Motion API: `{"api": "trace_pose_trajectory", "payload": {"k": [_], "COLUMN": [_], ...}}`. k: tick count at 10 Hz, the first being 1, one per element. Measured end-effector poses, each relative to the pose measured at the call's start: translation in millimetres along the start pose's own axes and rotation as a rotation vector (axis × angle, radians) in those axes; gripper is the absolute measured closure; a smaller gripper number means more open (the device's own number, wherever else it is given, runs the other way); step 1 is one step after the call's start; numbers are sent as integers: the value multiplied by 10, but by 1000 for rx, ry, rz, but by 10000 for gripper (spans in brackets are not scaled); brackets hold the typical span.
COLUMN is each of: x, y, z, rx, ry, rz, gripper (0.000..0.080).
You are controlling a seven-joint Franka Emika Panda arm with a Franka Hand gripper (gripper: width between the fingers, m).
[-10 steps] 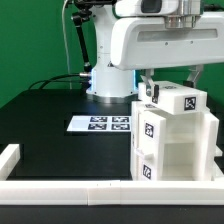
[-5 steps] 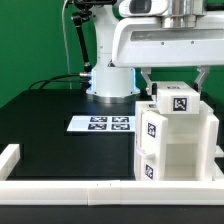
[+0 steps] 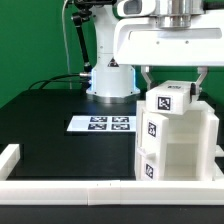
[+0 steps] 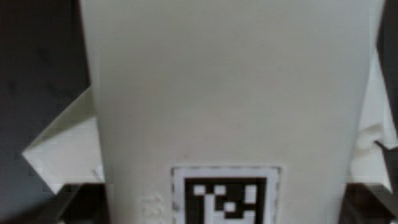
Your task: Assemble cabinet
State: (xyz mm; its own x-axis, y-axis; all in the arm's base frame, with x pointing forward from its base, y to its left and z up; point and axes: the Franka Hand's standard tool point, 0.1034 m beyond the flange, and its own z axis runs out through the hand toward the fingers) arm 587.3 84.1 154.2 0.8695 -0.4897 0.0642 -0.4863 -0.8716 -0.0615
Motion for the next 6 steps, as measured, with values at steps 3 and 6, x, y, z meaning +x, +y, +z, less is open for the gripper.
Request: {"api": "trace_pose_trajectory", "payload": {"k": [3, 6], "x": [4, -2], "y": [20, 27], "z": [5, 4], "rx": [7, 6], "ry": [-9, -15], "rz": [212, 383], "gripper": [243, 243]}}
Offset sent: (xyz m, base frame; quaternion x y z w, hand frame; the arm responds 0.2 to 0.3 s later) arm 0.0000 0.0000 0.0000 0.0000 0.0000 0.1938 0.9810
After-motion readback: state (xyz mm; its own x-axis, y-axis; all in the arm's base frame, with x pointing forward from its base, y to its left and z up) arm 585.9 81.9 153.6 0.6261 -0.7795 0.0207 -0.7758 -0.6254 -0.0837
